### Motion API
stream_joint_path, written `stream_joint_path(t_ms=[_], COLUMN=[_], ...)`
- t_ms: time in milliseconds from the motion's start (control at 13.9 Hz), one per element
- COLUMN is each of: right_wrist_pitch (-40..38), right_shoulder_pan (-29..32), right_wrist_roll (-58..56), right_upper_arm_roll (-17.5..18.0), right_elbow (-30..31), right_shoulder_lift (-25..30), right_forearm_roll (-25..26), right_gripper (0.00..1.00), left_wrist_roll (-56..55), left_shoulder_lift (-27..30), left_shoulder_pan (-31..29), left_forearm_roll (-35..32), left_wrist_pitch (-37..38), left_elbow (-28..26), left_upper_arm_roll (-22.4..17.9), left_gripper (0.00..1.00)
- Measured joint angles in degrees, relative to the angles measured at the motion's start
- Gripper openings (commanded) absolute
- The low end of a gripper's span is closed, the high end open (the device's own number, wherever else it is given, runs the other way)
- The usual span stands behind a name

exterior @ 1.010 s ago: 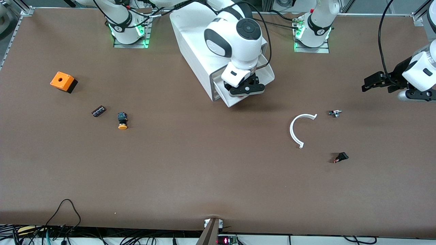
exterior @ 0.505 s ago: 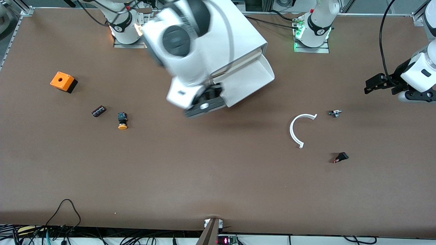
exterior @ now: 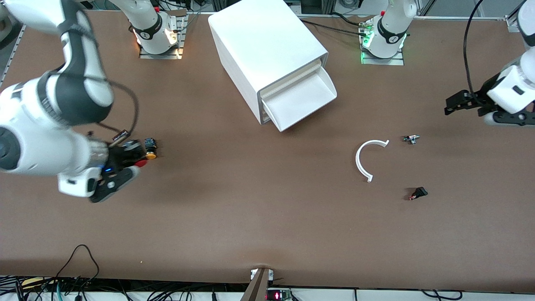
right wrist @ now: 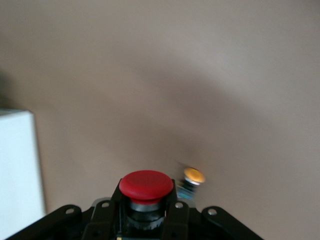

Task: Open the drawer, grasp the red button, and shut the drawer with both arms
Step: 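Lift the red button out with the right gripper while the left gripper reaches the drawer, then place the red button on the table while the left gripper pushes the drawer shut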

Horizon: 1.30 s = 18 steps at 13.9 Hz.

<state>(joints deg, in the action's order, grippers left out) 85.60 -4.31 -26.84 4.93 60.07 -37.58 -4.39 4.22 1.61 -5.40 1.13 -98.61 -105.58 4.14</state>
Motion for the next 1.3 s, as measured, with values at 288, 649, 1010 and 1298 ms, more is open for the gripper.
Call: stream_joint_path(t_ms=[288,649,1010,1298], right_wrist_pitch=[10.1,31.3,45.6,53.0], right_shoulder_pan=[3.9,4.4,5.6,6.6], right_wrist_roll=[-11.7,-23.4,-27.6,-30.0], right_upper_arm_roll=[-3.3,-10.2,-12.2,-12.2], right_elbow=[9.8,27.7,41.9,48.3], right_shoulder_lift=[-0.4,0.8,3.5,3.9], right_forearm_roll=[2.5,2.4,2.4,0.7], right_gripper=[0.00,0.00,0.05,0.78], left_wrist_roll=[-5.5,-35.2,-59.5,-72.1], left_shoulder_lift=[-6.7,-11.8,-18.5,-20.0], left_shoulder_pan=[1.8,9.6,20.3,22.5], left_forearm_roll=[1.4,2.8,3.0,3.0], left_wrist_pitch=[-2.8,-20.9,-34.2,-34.3], left_elbow=[-3.3,-11.9,-15.5,-15.3], left_upper_arm_roll=[9.3,12.6,12.8,16.9], left_gripper=[1.00,1.00,1.00,1.00])
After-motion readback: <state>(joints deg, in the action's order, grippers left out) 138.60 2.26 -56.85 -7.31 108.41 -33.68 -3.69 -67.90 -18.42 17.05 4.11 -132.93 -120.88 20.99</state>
